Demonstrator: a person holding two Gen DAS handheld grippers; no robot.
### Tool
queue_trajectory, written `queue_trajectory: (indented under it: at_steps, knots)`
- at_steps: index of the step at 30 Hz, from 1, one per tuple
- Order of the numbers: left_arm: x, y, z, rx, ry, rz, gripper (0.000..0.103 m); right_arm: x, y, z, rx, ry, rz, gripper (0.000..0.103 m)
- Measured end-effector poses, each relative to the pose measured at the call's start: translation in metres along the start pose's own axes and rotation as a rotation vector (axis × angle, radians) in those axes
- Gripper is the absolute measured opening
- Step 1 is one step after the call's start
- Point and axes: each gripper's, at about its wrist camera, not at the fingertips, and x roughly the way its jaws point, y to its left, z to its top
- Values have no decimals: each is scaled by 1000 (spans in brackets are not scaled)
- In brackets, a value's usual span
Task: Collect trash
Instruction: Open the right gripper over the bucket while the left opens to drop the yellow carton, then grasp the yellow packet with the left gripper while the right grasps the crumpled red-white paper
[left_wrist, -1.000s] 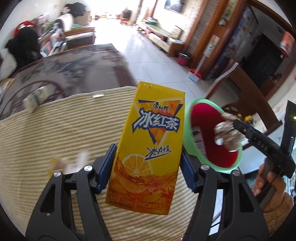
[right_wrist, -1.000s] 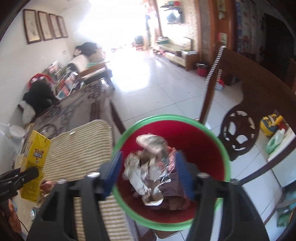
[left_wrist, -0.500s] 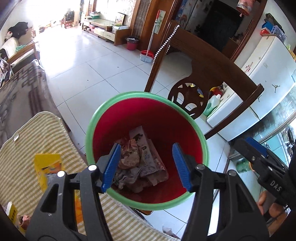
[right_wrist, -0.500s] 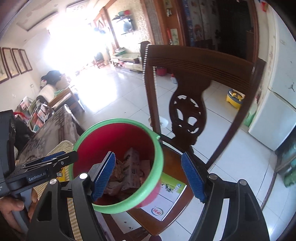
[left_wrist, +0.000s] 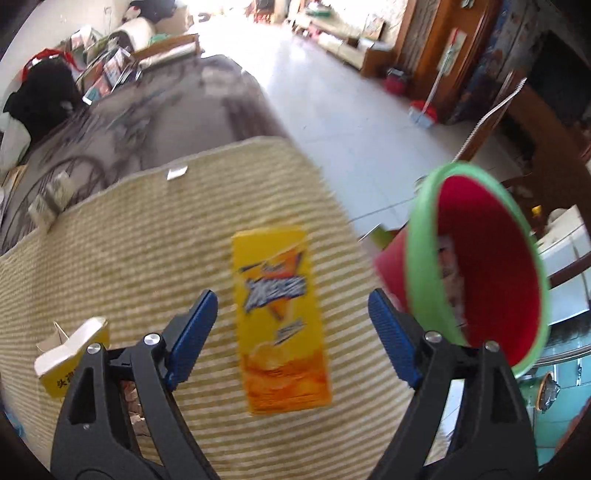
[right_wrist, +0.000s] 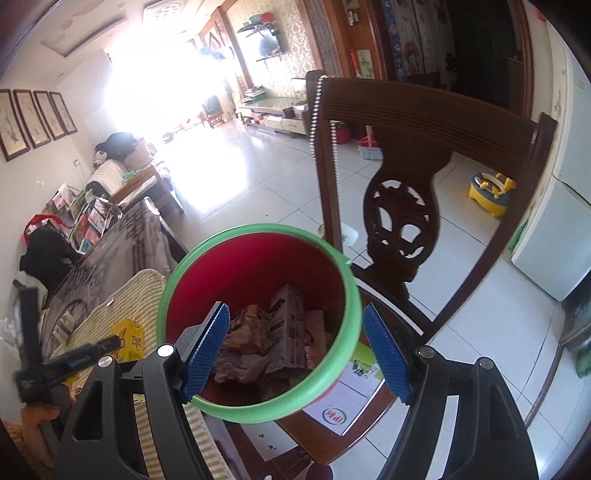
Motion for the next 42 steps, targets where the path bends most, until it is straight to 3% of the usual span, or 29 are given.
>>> queue_trajectory:
  at_steps: [4,5,6,7,12,14,18,21,23,31,42]
  knots:
    - [30,6,-12,43,77,45,81,6,15,0,-28,9,21,72]
    - [34,11,-16,41,91,41,77,7,17,-1,-33,9,21,72]
    - [39,11,-19,33,108,27,57,7,18,-1,-35,9,21,72]
    - [39,14,-20,12,117,14,58,7,19,-1,-35,8,21,72]
    - [-17,5,-8,3,-66,-73,57,5,16,-2,-14,2,7,72]
    - [-47,-12,1,30,-147,-163,57,6,13,-3,-3,-1,-1,72]
    - [-65,-55,12,126,-152,-316,59,1,9,-6,12,-7,-14,72]
    - [-64,-83,15,188,-133,-358,85,-5,7,-10,27,-13,-19,72]
    - [-75,-87,9,198,-168,-376,85,-11,7,-14,26,-17,-25,72]
    - [-86,-50,-4,182,-189,-317,85,-10,20,-20,20,-2,-6,72]
    - [-106,103,-35,-56,-213,-117,85,8,117,-27,-145,33,104,73]
